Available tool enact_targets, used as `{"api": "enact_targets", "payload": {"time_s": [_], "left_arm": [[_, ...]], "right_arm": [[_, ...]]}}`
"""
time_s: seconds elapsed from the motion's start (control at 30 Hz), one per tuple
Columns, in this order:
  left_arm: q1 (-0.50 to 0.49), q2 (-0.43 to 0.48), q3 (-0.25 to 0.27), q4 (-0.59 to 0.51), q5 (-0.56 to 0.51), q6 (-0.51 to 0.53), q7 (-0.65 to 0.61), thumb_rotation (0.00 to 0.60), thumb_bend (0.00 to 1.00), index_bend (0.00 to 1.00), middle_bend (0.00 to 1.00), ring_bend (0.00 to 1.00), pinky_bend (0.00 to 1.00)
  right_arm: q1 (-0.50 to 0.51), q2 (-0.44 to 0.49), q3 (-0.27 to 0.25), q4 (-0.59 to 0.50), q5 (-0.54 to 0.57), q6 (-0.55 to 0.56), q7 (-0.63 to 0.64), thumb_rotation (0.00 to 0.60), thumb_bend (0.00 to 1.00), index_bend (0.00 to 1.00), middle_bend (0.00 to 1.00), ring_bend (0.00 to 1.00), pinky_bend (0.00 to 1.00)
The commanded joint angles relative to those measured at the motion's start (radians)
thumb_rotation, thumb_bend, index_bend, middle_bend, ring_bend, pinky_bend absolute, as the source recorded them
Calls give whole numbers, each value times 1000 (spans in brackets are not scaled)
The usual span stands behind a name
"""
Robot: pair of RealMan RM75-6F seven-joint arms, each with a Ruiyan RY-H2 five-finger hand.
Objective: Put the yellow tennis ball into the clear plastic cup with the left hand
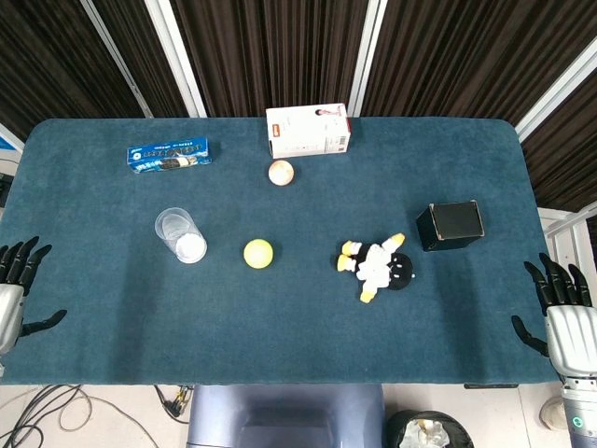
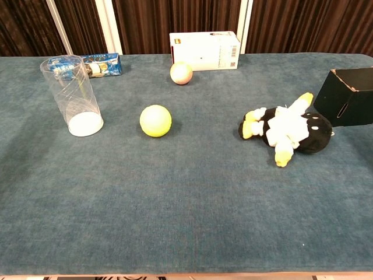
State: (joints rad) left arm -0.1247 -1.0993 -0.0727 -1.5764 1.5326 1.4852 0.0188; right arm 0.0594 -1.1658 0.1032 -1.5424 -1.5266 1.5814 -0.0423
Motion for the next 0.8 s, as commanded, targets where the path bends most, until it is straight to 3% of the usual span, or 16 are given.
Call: {"api": "enact_targets", "payload": {"time_s": [0.03,0.2,0.37,0.57,0.8], "left_arm": [[-39,45,-9,2,72,15,-22,600,0,103,0,0,0],[-108,116,-52,-92,104,-21,22,600,0,103,0,0,0],[-241,209,-111,-232,51,-217,104,600,0,103,0,0,0],[-430,282,-193,-376,-97,-493,179,600,0,103,0,0,0],[-604,253,-229,-437,-348,-704,296,600,0,103,0,0,0]], "right_arm": [[1,-2,0,1,0,-2,-2,600,352,132,35,101,11],[4,-5,-3,0,-4,-6,-10,600,351,133,35,102,11],[5,-8,-5,0,-6,-9,-17,600,352,132,35,101,10],[7,-15,-7,0,-5,-15,-38,600,352,132,35,101,10],[9,-19,-7,-1,0,-20,-51,600,352,132,35,101,11]]}}
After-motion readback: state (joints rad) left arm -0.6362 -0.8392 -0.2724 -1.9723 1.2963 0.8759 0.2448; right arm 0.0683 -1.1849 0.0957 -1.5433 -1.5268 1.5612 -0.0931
